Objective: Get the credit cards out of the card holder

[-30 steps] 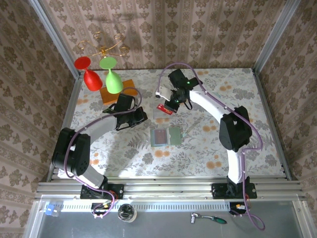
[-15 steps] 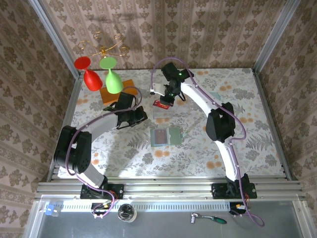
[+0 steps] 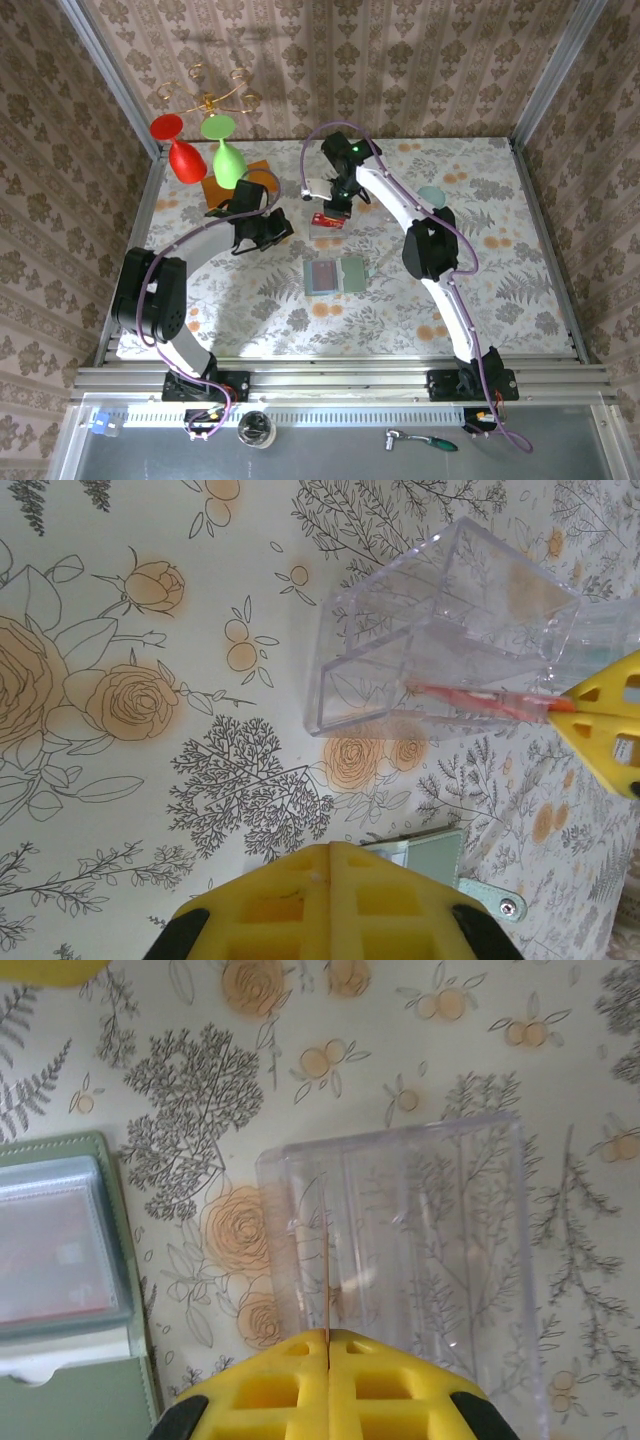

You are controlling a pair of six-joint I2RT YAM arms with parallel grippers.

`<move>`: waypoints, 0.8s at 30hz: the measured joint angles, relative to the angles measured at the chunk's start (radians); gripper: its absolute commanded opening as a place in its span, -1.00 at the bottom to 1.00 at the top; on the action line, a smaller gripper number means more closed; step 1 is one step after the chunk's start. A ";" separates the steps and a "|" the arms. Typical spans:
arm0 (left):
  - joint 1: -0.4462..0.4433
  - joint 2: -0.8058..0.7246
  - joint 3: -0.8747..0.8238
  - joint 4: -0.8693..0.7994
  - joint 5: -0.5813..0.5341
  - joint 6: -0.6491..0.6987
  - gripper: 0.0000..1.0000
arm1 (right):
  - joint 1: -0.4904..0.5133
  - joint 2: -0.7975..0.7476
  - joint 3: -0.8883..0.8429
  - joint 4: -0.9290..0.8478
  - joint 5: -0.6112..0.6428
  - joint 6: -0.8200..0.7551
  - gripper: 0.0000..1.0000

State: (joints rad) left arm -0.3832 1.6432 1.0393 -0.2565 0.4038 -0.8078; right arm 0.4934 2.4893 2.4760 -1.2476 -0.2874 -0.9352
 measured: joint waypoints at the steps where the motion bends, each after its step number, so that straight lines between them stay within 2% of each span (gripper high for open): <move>1: 0.001 0.000 0.000 0.000 0.000 0.000 -0.94 | 0.000 0.005 0.004 -0.008 0.000 -0.006 -1.00; 16: 0.006 0.000 -0.006 0.001 0.007 0.000 -0.95 | 0.000 0.058 0.024 -0.075 0.001 -0.039 -1.00; 24: 0.006 0.000 -0.016 0.002 0.007 0.000 -0.94 | 0.000 0.060 0.020 -0.074 0.010 -0.038 -0.58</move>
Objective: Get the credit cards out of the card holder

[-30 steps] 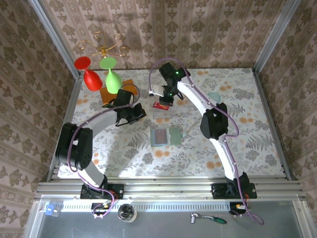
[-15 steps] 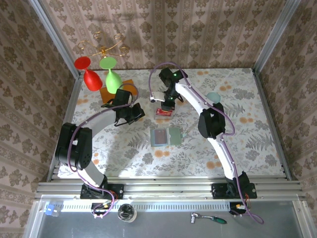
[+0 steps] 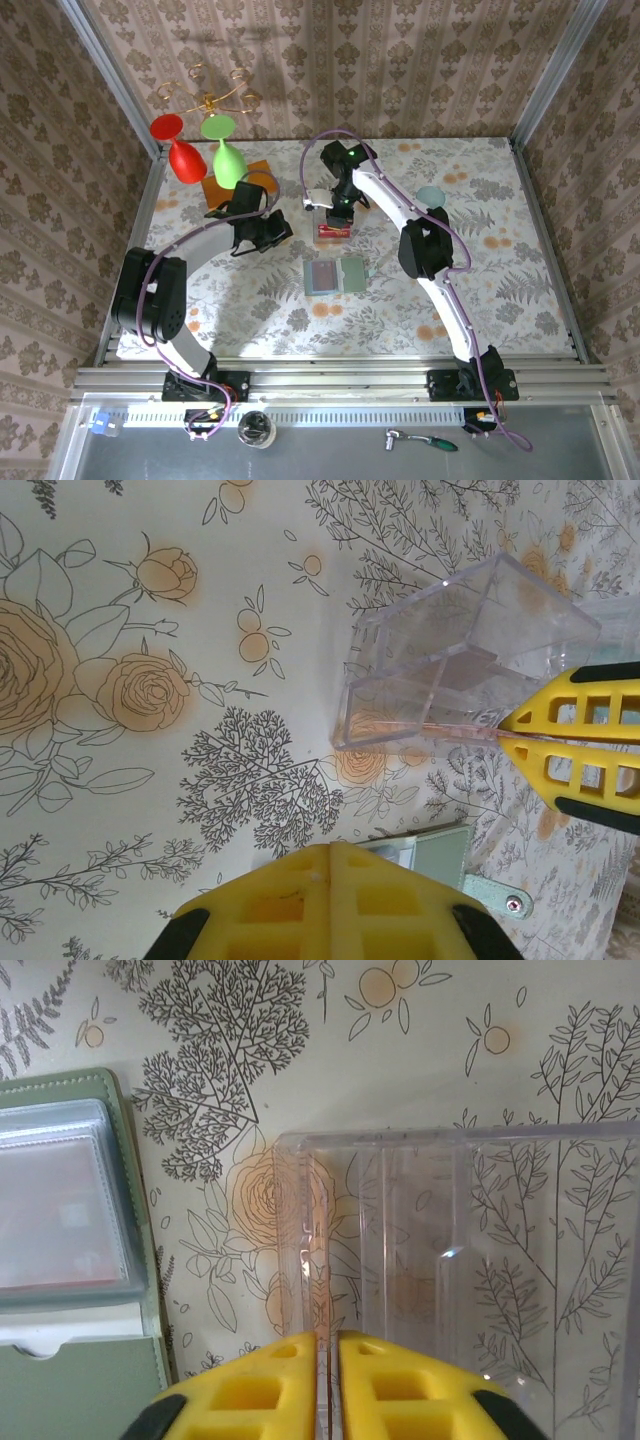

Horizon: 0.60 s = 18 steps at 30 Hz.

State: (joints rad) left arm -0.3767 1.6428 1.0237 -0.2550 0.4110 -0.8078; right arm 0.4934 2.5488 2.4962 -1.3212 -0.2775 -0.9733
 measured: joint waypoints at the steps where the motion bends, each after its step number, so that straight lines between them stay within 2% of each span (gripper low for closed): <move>1: 0.000 0.000 -0.002 0.000 0.000 0.000 -0.94 | 0.000 0.000 -0.001 0.000 0.002 0.002 -0.54; 11: 0.000 -0.002 -0.017 0.012 0.000 -0.001 -0.94 | 0.000 -0.005 -0.003 0.033 0.022 0.010 -0.50; 18: 0.000 -0.006 -0.029 0.024 0.008 -0.007 -0.94 | 0.000 -0.055 -0.038 0.108 0.047 0.040 -0.68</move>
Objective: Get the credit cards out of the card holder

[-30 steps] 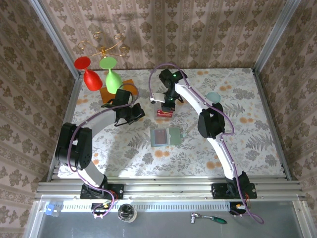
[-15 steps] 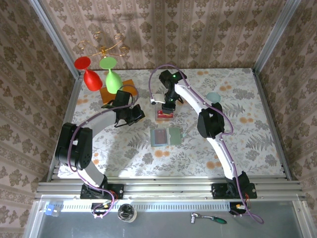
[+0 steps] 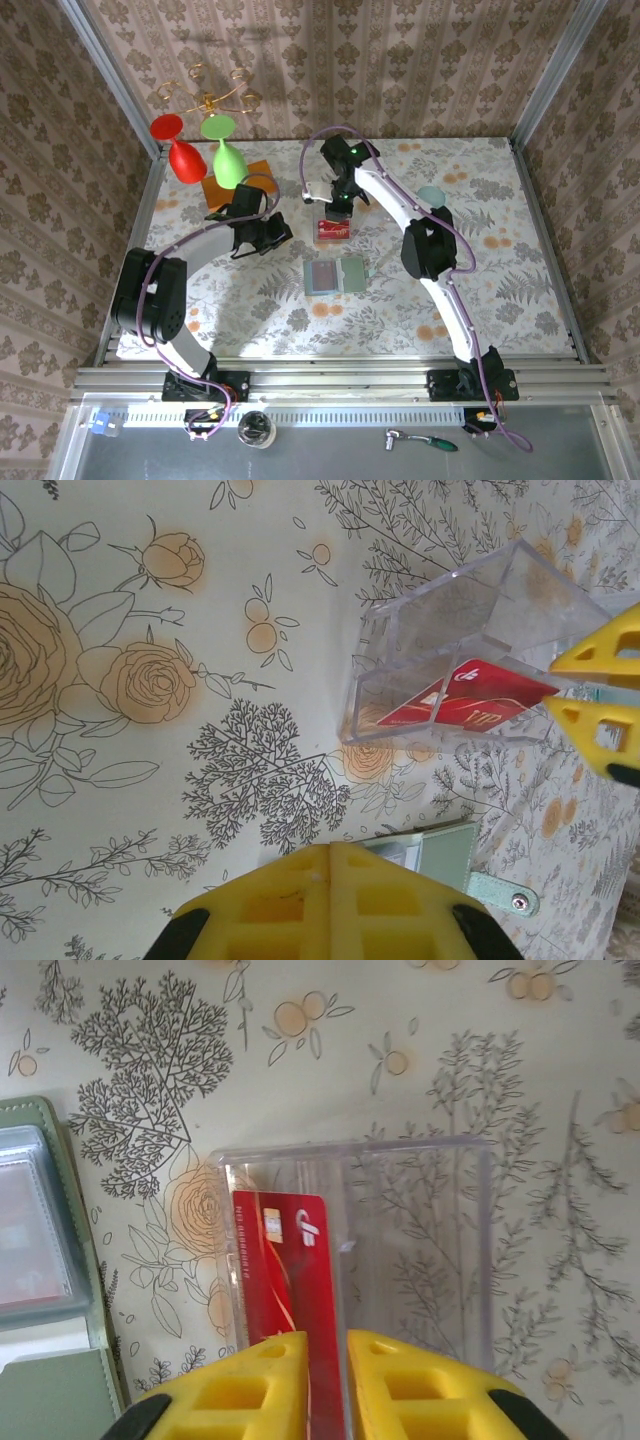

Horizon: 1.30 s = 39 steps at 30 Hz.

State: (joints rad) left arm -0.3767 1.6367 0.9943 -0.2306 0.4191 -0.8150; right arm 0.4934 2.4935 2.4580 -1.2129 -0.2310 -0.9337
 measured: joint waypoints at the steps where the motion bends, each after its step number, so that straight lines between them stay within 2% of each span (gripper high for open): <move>1: 0.000 -0.002 -0.003 0.000 0.001 -0.001 -0.94 | 0.000 -0.010 -0.007 0.011 0.000 0.005 -0.70; 9: 0.000 -0.003 -0.015 0.026 0.019 -0.005 -0.94 | 0.000 -0.085 -0.137 0.118 0.016 0.089 -0.87; 16: -0.010 -0.002 -0.015 0.053 0.032 -0.008 -0.94 | 0.009 -0.199 -0.385 0.287 0.039 0.282 -0.83; 22: -0.034 0.000 -0.019 0.060 0.038 -0.008 -0.94 | 0.039 -0.380 -0.658 0.476 0.046 0.537 -0.77; 29: -0.066 0.000 -0.056 0.063 0.045 -0.008 -0.94 | 0.073 -0.562 -0.945 0.684 0.034 0.909 -0.72; 35: -0.103 0.000 -0.096 0.050 0.045 0.003 -0.94 | 0.074 -0.630 -1.118 0.804 -0.030 1.218 -0.67; 39: -0.125 0.000 -0.105 0.047 0.062 0.012 -0.94 | 0.088 -0.641 -1.191 0.865 -0.087 1.368 -0.66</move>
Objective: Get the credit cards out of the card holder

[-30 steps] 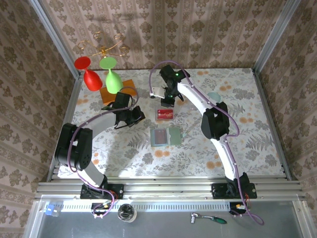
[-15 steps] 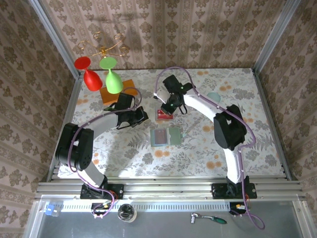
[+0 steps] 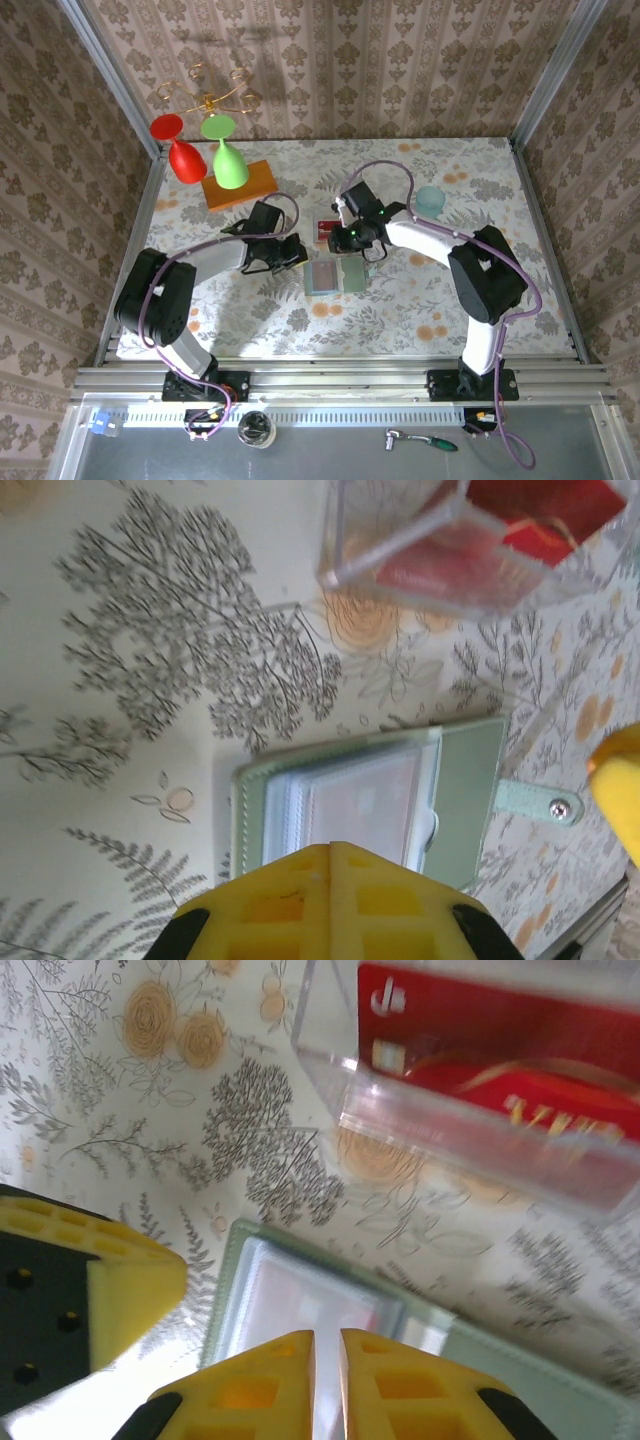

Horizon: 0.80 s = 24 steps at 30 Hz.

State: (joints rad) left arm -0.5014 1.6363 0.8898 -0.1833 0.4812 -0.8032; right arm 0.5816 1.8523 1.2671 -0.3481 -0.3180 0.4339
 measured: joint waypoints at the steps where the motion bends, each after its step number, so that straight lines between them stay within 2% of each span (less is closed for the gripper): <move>1: -0.002 0.000 -0.003 0.000 0.004 0.000 -0.94 | 0.006 0.000 -0.011 0.007 -0.010 0.023 -0.66; 10: -0.002 0.002 -0.011 -0.017 0.013 0.014 -0.94 | 0.035 0.000 -0.047 0.063 -0.095 0.187 -0.65; 16: -0.002 0.060 -0.011 -0.014 0.041 0.014 -0.95 | 0.035 0.000 -0.063 0.068 -0.103 0.229 -0.65; 24: -0.001 0.092 0.004 -0.032 0.068 0.036 -0.95 | 0.035 0.021 -0.066 0.060 -0.132 0.243 -0.50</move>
State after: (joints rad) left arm -0.5026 1.7279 0.8940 -0.2150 0.5495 -0.7673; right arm 0.6163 1.8729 1.2015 -0.2878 -0.4496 0.6765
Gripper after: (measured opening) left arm 0.063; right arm 0.231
